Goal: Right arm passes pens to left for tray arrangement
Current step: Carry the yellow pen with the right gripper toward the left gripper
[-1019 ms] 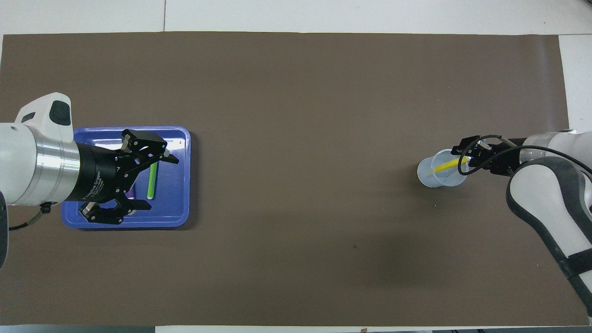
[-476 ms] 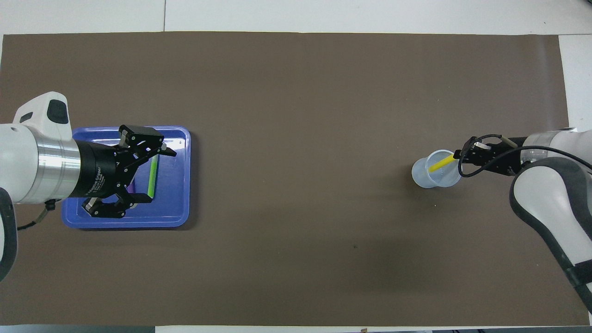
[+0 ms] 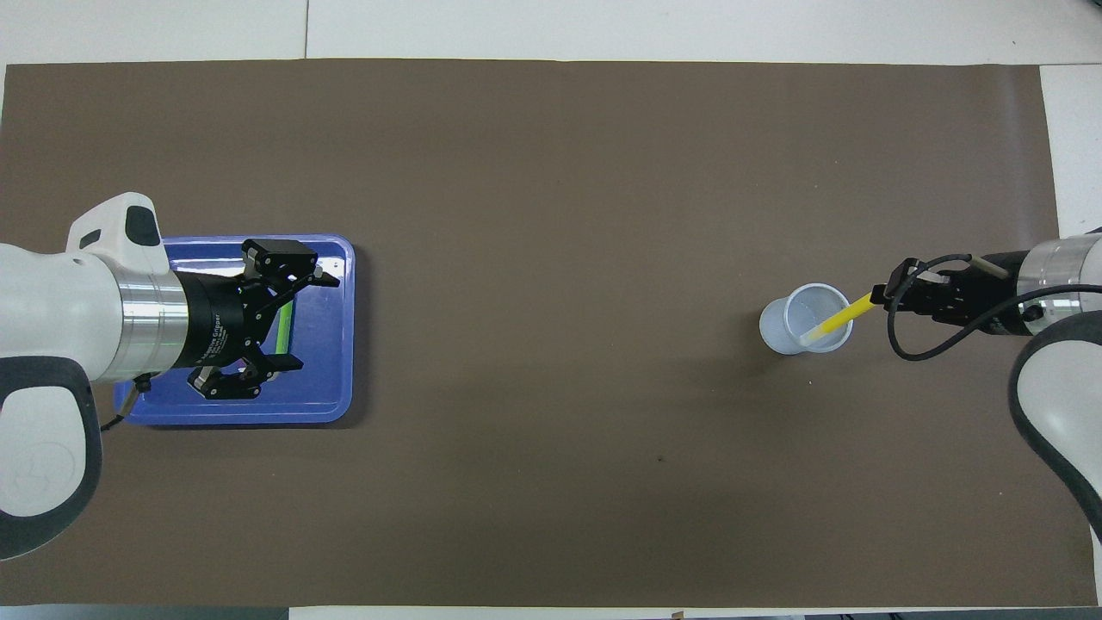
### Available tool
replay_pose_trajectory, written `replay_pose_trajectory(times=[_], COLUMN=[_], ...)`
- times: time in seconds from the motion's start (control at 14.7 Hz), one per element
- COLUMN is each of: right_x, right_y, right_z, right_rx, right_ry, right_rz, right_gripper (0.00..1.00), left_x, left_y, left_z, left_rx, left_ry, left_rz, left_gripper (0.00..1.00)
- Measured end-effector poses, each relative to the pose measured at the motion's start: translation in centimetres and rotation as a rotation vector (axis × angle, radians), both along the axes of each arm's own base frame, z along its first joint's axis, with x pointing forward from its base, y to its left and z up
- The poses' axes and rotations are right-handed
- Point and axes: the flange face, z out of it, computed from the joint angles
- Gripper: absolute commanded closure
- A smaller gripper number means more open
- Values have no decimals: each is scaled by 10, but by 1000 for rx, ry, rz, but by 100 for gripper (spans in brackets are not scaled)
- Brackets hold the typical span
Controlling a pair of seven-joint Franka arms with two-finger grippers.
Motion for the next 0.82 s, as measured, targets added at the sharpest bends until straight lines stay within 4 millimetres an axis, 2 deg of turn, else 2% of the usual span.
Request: replay_pose_trajectory(times=[0.2, 0.48, 0.82], right_x=[4, 1, -10], right_y=[54, 147, 240], right_z=[36, 49, 72], right_rx=[6, 121, 348], right_ry=[12, 60, 147], right_rz=[-77, -263, -546], right_gripper=[100, 100, 100], left_x=[-1, -4, -11], left_y=[-1, -5, -24], left_z=[2, 14, 45], left_rx=[1, -21, -65], left_ry=[-5, 21, 96], left_rz=[-1, 59, 335], left_gripper=[0, 0, 0])
